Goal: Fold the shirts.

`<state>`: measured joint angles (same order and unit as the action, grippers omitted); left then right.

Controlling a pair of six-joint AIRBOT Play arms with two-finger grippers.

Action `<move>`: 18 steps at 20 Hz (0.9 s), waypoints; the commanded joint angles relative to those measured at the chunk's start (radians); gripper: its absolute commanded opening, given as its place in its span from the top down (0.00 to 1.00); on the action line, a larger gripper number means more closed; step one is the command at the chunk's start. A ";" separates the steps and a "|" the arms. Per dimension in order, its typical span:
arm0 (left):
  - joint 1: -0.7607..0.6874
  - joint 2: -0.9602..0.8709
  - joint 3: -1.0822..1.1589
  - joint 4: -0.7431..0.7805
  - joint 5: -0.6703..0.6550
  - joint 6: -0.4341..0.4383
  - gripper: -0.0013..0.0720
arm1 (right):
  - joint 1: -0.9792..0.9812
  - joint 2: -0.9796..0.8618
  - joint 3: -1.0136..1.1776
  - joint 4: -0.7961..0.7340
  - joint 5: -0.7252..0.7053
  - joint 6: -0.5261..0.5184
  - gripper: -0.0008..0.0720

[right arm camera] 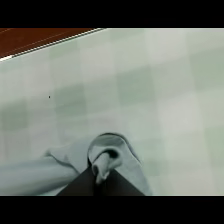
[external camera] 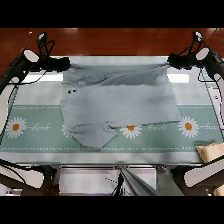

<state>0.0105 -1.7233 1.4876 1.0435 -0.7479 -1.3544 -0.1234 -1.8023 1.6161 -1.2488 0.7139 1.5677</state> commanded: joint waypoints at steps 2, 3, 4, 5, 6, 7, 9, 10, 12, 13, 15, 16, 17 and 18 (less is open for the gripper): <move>0.000 0.005 0.000 -0.004 -0.301 0.000 0.95 | -0.002 0.021 0.001 -0.008 0.087 -0.001 0.94; 0.000 0.004 -0.001 -0.002 -0.387 0.000 0.95 | -0.002 0.025 0.002 -0.023 0.125 -0.001 0.94; 0.000 0.003 -0.002 0.008 -0.463 0.000 0.95 | -0.002 0.025 0.002 -0.039 0.169 -0.001 0.94; -0.001 0.003 -0.003 0.014 -0.515 0.000 0.95 | -0.002 0.023 0.001 -0.064 0.217 0.000 0.94; 0.000 0.003 -0.003 0.019 -0.548 0.000 0.95 | -0.002 0.023 0.001 -0.087 0.256 0.000 0.94; 0.001 0.003 -0.003 0.031 -0.555 -0.001 0.95 | 0.000 0.023 0.001 -0.102 0.286 0.000 0.94; 0.001 -0.001 -0.003 0.058 -0.554 -0.014 0.95 | 0.000 0.023 0.001 -0.109 0.331 0.000 0.94; 0.001 -0.007 -0.003 0.069 -0.556 -0.036 0.95 | 0.000 0.023 0.001 -0.124 0.347 0.000 0.94; 0.001 -0.024 -0.003 0.067 -0.575 -0.062 0.95 | 0.000 0.023 0.001 -0.131 0.362 0.000 0.94; -0.001 -0.032 -0.003 0.068 -0.591 -0.070 0.95 | 0.000 0.023 0.001 -0.132 0.366 0.000 0.94; -0.004 -0.039 -0.003 0.064 -0.602 -0.072 0.94 | 0.000 0.023 0.001 -0.129 0.364 0.000 0.94; -0.003 -0.038 -0.002 0.063 -0.610 -0.072 0.86 | 0.000 0.023 0.001 -0.126 0.365 0.000 0.82; -0.002 -0.035 -0.001 0.064 -0.627 -0.071 0.67 | 0.000 0.024 0.001 -0.126 0.371 -0.002 0.61; 0.006 -0.029 0.000 0.064 -0.647 -0.071 0.47 | -0.006 0.027 0.002 -0.127 0.389 -0.028 0.48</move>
<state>0.0101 -1.7542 1.4857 1.1065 -1.3437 -1.4189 -0.1253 -1.7790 1.6169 -1.3769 1.0691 1.5642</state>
